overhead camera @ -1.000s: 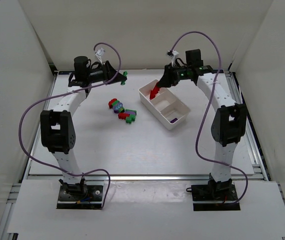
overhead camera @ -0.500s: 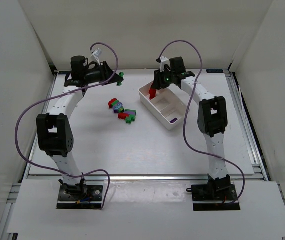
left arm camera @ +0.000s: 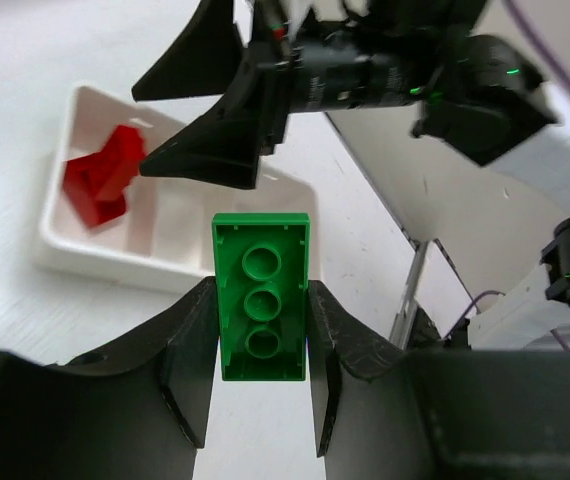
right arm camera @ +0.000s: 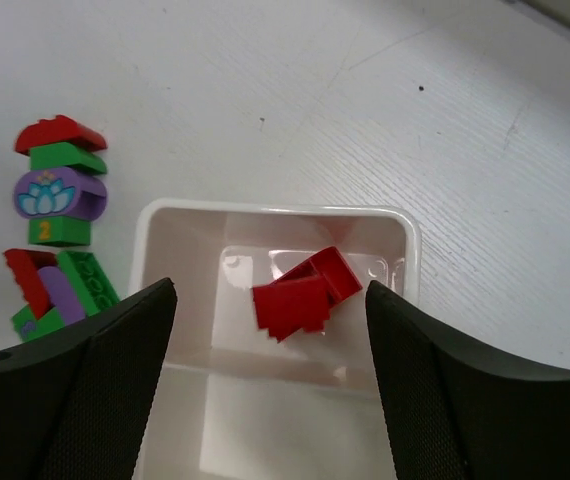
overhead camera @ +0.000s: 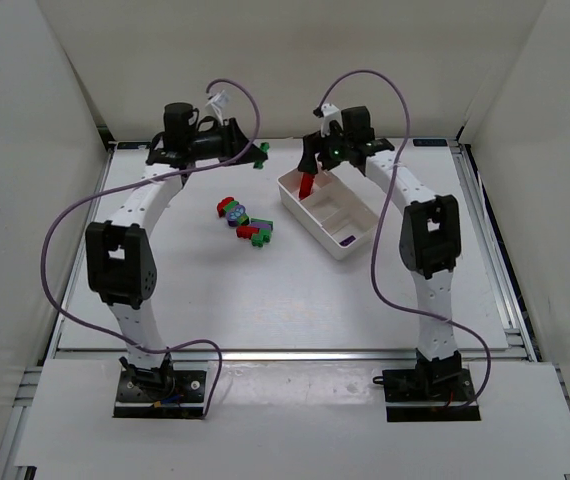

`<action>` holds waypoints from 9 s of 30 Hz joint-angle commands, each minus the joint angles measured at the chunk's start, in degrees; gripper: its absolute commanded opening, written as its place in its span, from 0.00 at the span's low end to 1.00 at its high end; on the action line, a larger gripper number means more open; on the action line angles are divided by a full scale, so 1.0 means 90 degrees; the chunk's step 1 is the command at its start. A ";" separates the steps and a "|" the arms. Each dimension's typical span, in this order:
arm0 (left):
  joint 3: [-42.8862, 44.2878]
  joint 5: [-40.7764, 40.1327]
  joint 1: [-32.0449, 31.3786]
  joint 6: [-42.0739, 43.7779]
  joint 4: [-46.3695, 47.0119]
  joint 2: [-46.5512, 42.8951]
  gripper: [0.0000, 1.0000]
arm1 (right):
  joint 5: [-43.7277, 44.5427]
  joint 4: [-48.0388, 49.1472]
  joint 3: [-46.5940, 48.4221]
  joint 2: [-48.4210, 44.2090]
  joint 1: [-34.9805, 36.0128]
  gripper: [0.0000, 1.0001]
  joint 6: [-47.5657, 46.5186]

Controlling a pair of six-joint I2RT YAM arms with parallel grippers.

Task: Sort the legos into containers by color

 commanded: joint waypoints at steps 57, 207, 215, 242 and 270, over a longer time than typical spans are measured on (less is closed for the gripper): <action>0.3864 -0.2239 -0.2086 0.1446 -0.1056 0.3685 1.00 | 0.0588 -0.1186 -0.2774 -0.5285 -0.2255 0.82 -0.0042; -0.0472 -0.6338 -0.1274 0.0627 -0.4102 -0.0183 0.59 | -0.0125 -0.1654 -0.2052 -0.3254 0.0451 0.78 -0.2904; 0.0241 -0.6995 -0.1735 -0.0378 -0.4649 0.0696 0.58 | -0.0203 -0.1684 -0.2276 -0.3459 0.0206 0.78 -0.2874; 0.1091 -0.7493 -0.1608 -0.1006 -0.4473 0.1673 0.65 | -0.0623 -0.1791 -0.2647 -0.3664 -0.0302 0.78 -0.2689; 0.1052 -0.6996 -0.1383 -0.0927 -0.4131 0.1761 0.59 | -0.0711 -0.1781 -0.2608 -0.3479 -0.0302 0.79 -0.2591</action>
